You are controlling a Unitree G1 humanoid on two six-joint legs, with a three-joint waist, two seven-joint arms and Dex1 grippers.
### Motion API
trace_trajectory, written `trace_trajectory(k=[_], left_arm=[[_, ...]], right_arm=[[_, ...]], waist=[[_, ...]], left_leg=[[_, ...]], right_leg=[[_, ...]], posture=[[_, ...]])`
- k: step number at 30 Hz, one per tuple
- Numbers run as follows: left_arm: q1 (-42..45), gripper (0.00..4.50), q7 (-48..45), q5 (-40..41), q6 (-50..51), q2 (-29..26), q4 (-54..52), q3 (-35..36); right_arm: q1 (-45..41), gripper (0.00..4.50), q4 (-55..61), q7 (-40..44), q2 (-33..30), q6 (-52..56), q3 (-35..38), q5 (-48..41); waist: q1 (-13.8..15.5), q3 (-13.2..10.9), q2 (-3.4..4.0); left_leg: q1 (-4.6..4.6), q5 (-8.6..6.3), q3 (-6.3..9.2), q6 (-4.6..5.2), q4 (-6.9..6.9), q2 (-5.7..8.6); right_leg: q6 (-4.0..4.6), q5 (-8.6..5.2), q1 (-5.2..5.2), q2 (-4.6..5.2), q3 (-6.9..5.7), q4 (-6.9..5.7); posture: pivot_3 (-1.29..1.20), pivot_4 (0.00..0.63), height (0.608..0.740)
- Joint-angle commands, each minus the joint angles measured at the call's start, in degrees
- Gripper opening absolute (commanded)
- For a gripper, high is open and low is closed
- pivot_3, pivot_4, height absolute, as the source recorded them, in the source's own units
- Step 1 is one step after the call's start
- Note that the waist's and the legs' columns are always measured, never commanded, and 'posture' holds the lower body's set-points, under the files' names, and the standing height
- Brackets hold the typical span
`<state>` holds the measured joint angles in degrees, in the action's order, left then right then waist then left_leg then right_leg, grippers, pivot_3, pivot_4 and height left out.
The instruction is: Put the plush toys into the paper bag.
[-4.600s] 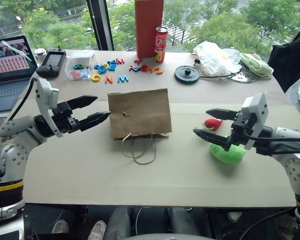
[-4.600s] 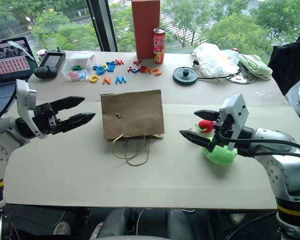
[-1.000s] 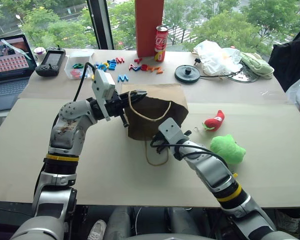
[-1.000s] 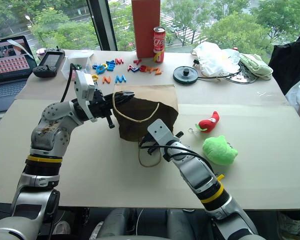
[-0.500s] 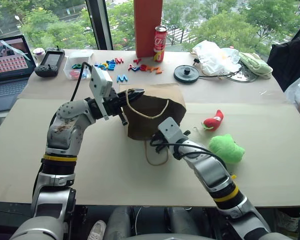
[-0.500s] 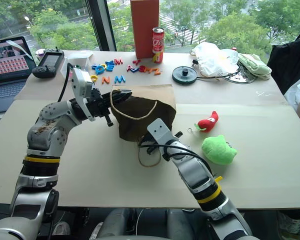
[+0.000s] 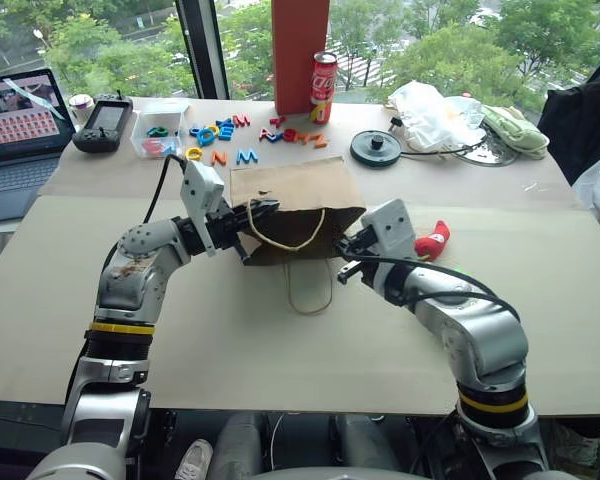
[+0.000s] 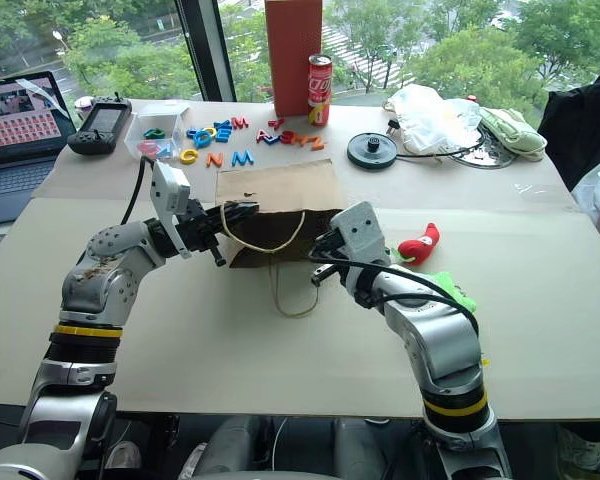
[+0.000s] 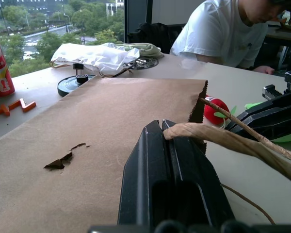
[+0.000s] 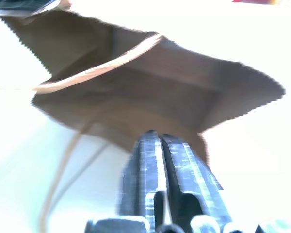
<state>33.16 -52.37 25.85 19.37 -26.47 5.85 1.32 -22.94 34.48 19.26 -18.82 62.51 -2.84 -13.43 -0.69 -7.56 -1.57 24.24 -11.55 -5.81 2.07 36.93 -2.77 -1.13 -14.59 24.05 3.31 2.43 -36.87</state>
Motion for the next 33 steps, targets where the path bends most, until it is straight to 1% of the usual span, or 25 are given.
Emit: trace_trajectory(k=[1, 2, 3, 5, 8, 9, 13, 19, 23, 25, 28, 30, 31, 33], left_arm=[[1.71, 0.00, 0.34, 0.45, -0.34, 0.25, -1.13, 1.07], [1.83, 0.00, 0.35, 0.52, -0.25, 0.32, -1.32, 1.04], [1.96, 0.00, 0.36, 0.65, -0.09, 0.41, -1.53, 1.03], [2.23, 0.00, 0.31, 0.73, 0.12, 0.57, -1.82, 0.89], [2.60, 0.00, 0.26, 0.75, 0.36, 0.91, -2.19, 0.65], [2.76, 0.00, 0.28, 0.76, 0.44, 1.09, -2.22, 0.61], [3.35, 0.00, 0.21, 0.61, 0.54, 1.58, -2.01, 0.38], [4.55, 0.00, 0.32, 0.81, 1.28, 2.21, -2.74, 0.02], [4.69, 0.00, 0.54, 1.09, 2.04, 2.37, -3.66, 0.04], [4.75, 0.00, 0.60, 1.06, 2.38, 2.37, -4.01, 0.05], [4.80, 0.00, 0.68, 1.02, 2.64, 2.34, -4.08, 0.14], [5.00, 0.00, 1.21, 1.41, 3.27, 2.54, -4.27, 0.53], [5.15, 0.00, 1.45, 1.66, 3.64, 2.66, -4.39, 0.71], [5.35, 0.00, 1.88, 2.02, 4.17, 2.85, -4.61, 0.92]], right_arm=[[2.24, 1.89, 6.12, 2.33, -7.41, 5.87, 10.62, -2.01], [3.36, 2.20, 7.09, 3.27, -9.73, 7.18, 12.54, -2.62], [4.65, 2.63, 8.09, 4.35, -11.84, 8.61, 14.46, -3.39], [7.62, 3.18, 10.12, 6.81, -16.32, 11.79, 17.51, -4.79], [12.45, 4.30, 12.38, 10.22, -22.13, 15.59, 20.80, -6.94], [14.08, 4.41, 12.82, 11.04, -23.56, 16.38, 21.58, -7.51], [18.15, 4.41, 12.65, 10.78, -26.98, 17.04, 21.06, -7.40], [20.22, 4.41, 8.13, 5.84, -25.51, 15.00, 17.30, -4.88], [20.99, 4.41, 6.28, 4.25, -26.46, 11.84, 14.60, -3.11], [20.30, 4.41, 5.41, 3.67, -24.63, 11.11, 14.25, -3.24], [20.86, 4.41, 3.55, 2.51, -23.98, 9.24, 11.72, -1.95], [20.91, 3.90, 2.59, 1.49, -24.01, 7.39, 10.94, -0.70], [20.79, 3.72, 2.32, 1.21, -23.82, 7.00, 11.04, -0.48], [20.69, 3.11, 2.02, 1.33, -23.76, 5.87, 11.07, -0.28]], waist=[[0.42, 0.00, 0.00], [0.54, 0.00, 0.00], [0.55, 0.00, 0.00], [0.66, 0.00, 0.00], [0.49, 0.00, 0.00], [0.39, 0.00, 0.00], [-0.08, -0.01, -0.01], [-0.12, -0.01, -0.02], [-0.02, -0.01, -0.01], [0.00, -0.01, -0.01], [-0.04, -0.01, -0.02], [-0.04, -0.01, -0.02], [-0.03, -0.01, -0.02], [0.00, -0.01, -0.02]], left_leg=[[0.02, 0.00, 0.02, 0.00, -0.01, 0.02], [0.04, 0.00, 0.04, 0.00, -0.01, 0.05], [0.05, -0.01, 0.03, 0.01, -0.03, 0.05], [0.07, -0.01, 0.03, 0.01, -0.06, 0.08], [0.05, -0.02, 0.06, 0.03, -0.08, 0.06], [0.03, -0.02, 0.06, 0.03, -0.08, 0.04], [-0.03, -0.01, 0.12, 0.03, -0.05, 0.05], [-0.06, -0.01, 0.23, 0.03, -0.02, 0.08], [-0.03, -0.01, 0.25, 0.03, -0.02, 0.11], [-0.03, -0.01, 0.25, 0.03, -0.02, 0.12], [-0.04, -0.01, 0.28, 0.03, -0.02, 0.11], [-0.04, -0.01, 0.27, 0.03, -0.02, 0.11], [-0.04, -0.01, 0.28, 0.03, -0.02, 0.12], [-0.04, -0.01, 0.28, 0.03, -0.02, 0.12]], right_leg=[[0.00, 0.00, 0.00, 0.02, -0.01, 0.02], [0.00, 0.00, -0.02, 0.05, -0.04, 0.06], [0.00, 0.00, -0.02, 0.06, -0.03, 0.11], [-0.01, 0.00, 0.00, 0.07, -0.02, 0.13], [-0.01, -0.01, -0.01, 0.04, -0.01, 0.14], [-0.01, -0.01, -0.03, 0.02, 0.00, 0.14], [-0.01, -0.01, -0.09, 0.00, 0.04, 0.12], [-0.02, -0.02, -0.15, 0.00, 0.05, 0.12], [-0.04, -0.03, -0.14, 0.01, 0.04, 0.14], [-0.04, -0.03, -0.14, 0.01, 0.05, 0.14], [-0.05, -0.03, -0.17, 0.00, 0.04, 0.15], [-0.05, -0.03, -0.17, 0.00, 0.04, 0.14], [-0.05, -0.03, -0.17, 0.00, 0.04, 0.14], [-0.05, -0.03, -0.17, 0.00, 0.04, 0.14]], posture=[[0.00, 0.150, 0.739], [0.00, 0.150, 0.739], [0.00, 0.150, 0.739], [0.00, 0.150, 0.739], [0.00, 0.150, 0.739], [0.00, 0.150, 0.739], [0.00, 0.150, 0.739], [0.00, 0.150, 0.739], [0.00, 0.150, 0.739], [0.00, 0.150, 0.739], [0.00, 0.150, 0.739], [0.00, 0.150, 0.739], [0.00, 0.150, 0.739], [0.00, 0.150, 0.739]])
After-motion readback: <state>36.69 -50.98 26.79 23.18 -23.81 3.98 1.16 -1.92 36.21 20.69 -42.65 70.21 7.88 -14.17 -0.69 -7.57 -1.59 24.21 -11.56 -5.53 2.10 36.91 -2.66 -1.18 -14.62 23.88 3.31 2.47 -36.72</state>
